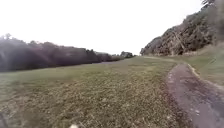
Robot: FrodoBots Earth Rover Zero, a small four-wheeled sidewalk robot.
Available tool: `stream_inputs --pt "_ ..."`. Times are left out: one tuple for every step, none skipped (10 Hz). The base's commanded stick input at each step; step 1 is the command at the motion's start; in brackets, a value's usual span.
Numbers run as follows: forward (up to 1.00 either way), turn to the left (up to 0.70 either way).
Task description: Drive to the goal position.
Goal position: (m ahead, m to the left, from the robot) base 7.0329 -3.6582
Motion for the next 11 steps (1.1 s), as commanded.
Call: stream_inputs --pt "0.06 0.0" --pt "0.06 0.0" --pt "0.06 0.0" --pt "0.06 0.0" --pt "0.06 0.0" --pt "0.06 0.0" --pt "0.06 0.0" --pt "0.06 0.0" --pt "0.06 0.0" --pt "0.06 0.0" --pt "0.06 0.0"
